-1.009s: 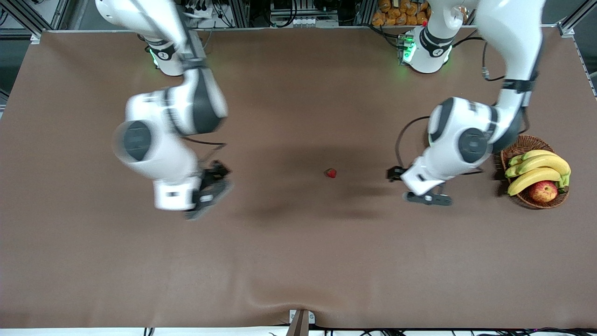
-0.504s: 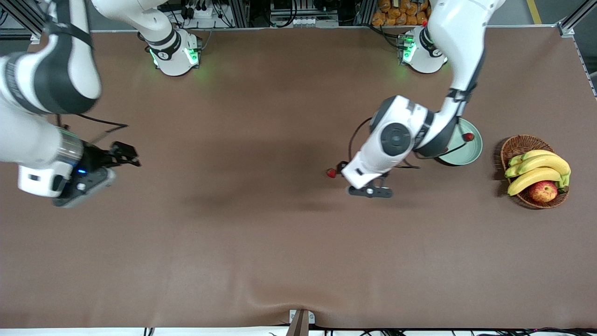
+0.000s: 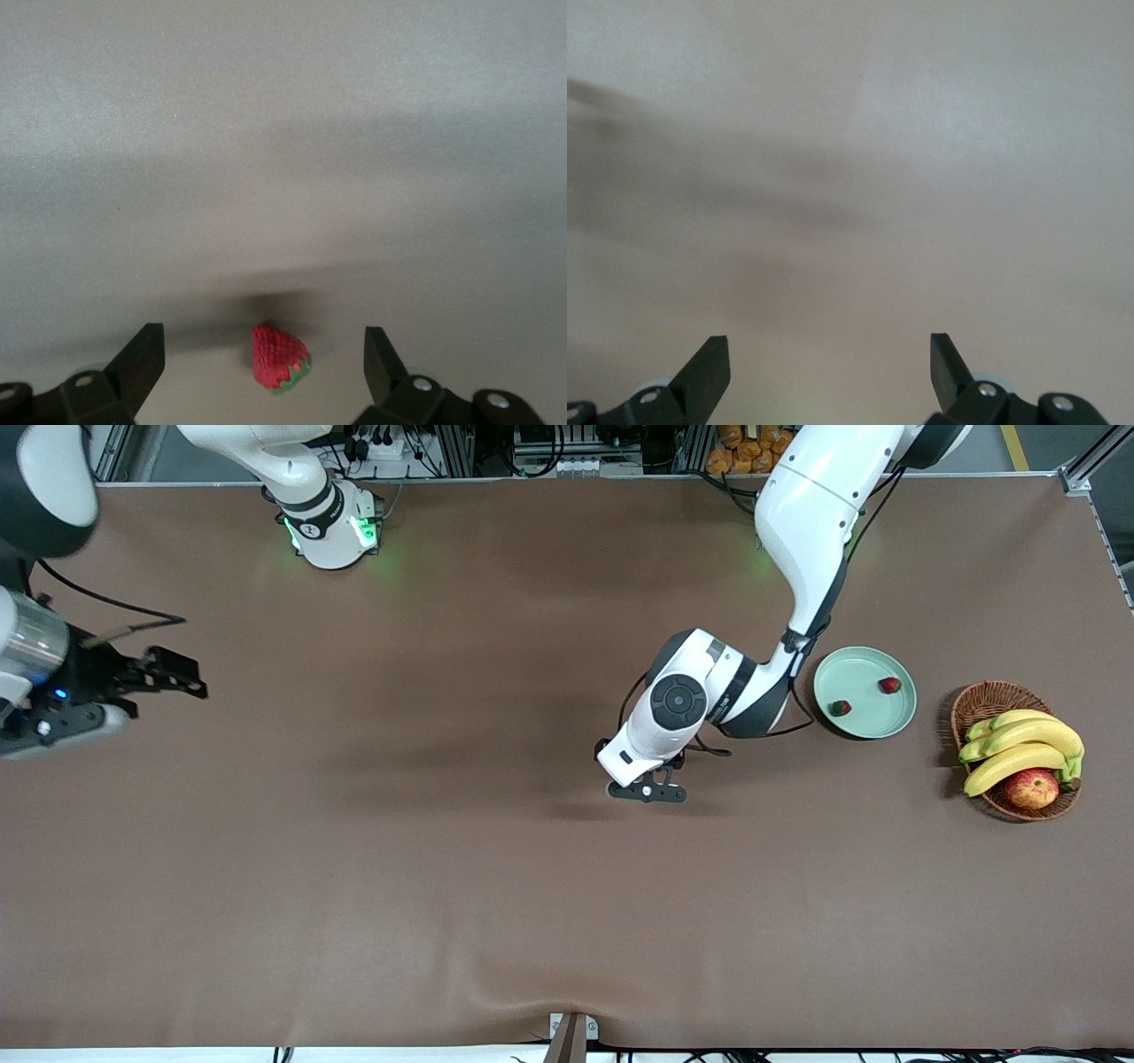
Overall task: Collect all strawberries into plate
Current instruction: 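Close the left gripper on the strawberry and lift it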
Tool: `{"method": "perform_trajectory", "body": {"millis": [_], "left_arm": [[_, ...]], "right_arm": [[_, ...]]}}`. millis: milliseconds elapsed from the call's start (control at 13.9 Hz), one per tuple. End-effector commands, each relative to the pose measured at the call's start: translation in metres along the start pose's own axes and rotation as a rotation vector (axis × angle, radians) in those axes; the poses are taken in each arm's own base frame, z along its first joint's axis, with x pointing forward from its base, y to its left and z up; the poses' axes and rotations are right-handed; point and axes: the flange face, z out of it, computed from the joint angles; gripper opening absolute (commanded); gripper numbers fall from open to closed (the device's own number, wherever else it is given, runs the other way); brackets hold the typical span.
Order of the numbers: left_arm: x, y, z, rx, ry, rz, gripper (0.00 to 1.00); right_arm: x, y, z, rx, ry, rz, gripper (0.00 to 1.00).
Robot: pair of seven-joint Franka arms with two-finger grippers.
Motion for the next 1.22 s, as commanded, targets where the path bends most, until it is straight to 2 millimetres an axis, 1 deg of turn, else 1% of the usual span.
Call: {"method": "perform_trajectory", "body": {"millis": [0, 72, 144, 288, 432, 504, 576, 648, 793, 1081, 1153], "left_arm": [[0.0, 0.005, -0.002, 0.023, 0.016, 0.003, 0.91], [-0.002, 0.007, 0.003, 0.024, 0.013, 0.001, 0.9], [-0.009, 0.016, 0.01, 0.028, 0.006, -0.003, 0.9], [-0.011, 0.016, 0.019, 0.036, -0.005, -0.014, 0.86], [-0.015, 0.014, 0.027, 0.045, -0.019, -0.015, 0.86], [-0.015, 0.012, 0.028, 0.047, -0.02, -0.015, 0.82], [-0.016, 0.011, 0.03, 0.05, -0.025, -0.015, 0.76], [-0.017, 0.01, 0.032, 0.052, -0.029, -0.017, 0.71], [-0.017, 0.011, 0.031, 0.052, -0.028, -0.015, 0.64], [-0.018, 0.011, 0.032, 0.053, -0.029, -0.014, 0.61], [-0.018, 0.011, 0.033, 0.053, -0.03, -0.014, 0.57]], "right_arm": [[-0.029, 0.011, -0.017, -0.035, -0.011, 0.052, 1.0], [-0.034, 0.012, -0.02, -0.038, -0.03, 0.068, 1.0], [-0.037, 0.009, -0.021, -0.037, -0.045, 0.102, 1.0], [-0.041, 0.007, -0.029, -0.047, -0.035, 0.139, 1.0], [-0.051, 0.014, -0.041, -0.049, -0.012, 0.155, 1.0], [-0.058, 0.02, -0.046, -0.048, -0.003, 0.17, 1.0], [-0.064, 0.024, -0.051, -0.048, 0.008, 0.18, 1.0], [-0.068, 0.026, -0.055, -0.05, 0.015, 0.186, 1.0], [-0.073, 0.032, -0.059, -0.05, 0.025, 0.199, 1.0], [-0.074, 0.031, -0.063, -0.046, 0.032, 0.198, 1.0], [-0.074, 0.029, -0.064, -0.046, 0.036, 0.19, 1.0]]}}
